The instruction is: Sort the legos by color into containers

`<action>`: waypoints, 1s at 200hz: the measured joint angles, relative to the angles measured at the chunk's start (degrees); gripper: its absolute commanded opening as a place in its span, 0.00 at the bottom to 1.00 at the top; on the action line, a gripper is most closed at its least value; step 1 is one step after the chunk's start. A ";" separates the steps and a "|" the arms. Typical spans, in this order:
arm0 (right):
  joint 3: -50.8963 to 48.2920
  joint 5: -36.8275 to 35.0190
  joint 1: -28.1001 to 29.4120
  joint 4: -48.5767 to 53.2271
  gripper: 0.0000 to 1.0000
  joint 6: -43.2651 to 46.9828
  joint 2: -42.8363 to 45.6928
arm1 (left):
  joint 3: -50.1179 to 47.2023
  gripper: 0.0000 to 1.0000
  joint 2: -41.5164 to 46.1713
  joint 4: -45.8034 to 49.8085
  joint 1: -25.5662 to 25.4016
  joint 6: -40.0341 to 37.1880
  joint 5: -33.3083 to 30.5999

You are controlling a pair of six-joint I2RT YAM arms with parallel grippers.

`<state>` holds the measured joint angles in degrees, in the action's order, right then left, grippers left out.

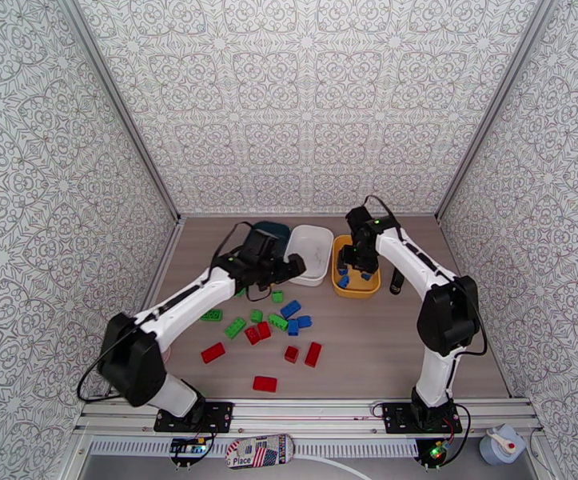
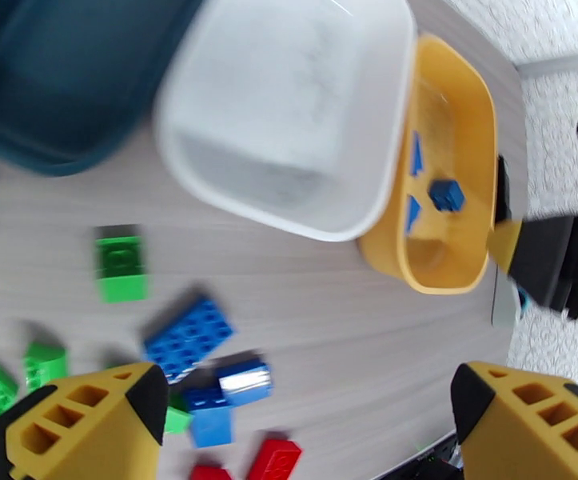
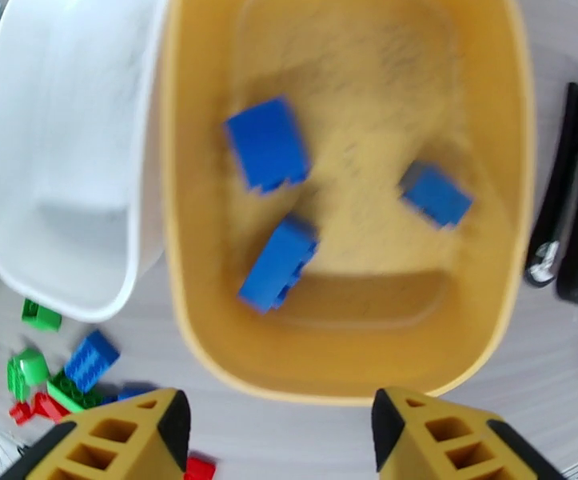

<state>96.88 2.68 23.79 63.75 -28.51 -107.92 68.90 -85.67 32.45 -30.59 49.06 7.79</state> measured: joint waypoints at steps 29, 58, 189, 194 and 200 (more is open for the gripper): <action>-1.92 1.53 6.12 -0.94 0.64 -0.09 0.46 | -4.92 0.99 4.72 0.66 2.67 0.50 -1.49; -3.87 3.43 12.59 -2.29 0.60 -1.25 0.44 | -9.40 0.99 9.22 1.84 4.92 1.55 -2.64; -6.25 7.04 28.74 -7.63 0.60 -8.20 -6.12 | -23.04 0.99 24.39 6.47 7.69 7.13 -5.20; -6.27 7.04 28.74 -7.65 0.60 -8.22 -6.40 | -23.23 0.99 24.74 6.58 7.61 7.37 -5.31; -6.34 7.04 28.74 -7.78 0.59 -8.22 -6.73 | -23.45 0.99 25.18 6.69 7.54 7.61 -5.53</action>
<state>90.54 9.72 52.53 55.96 -36.73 -114.65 45.45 -60.49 39.13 -23.05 56.66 2.26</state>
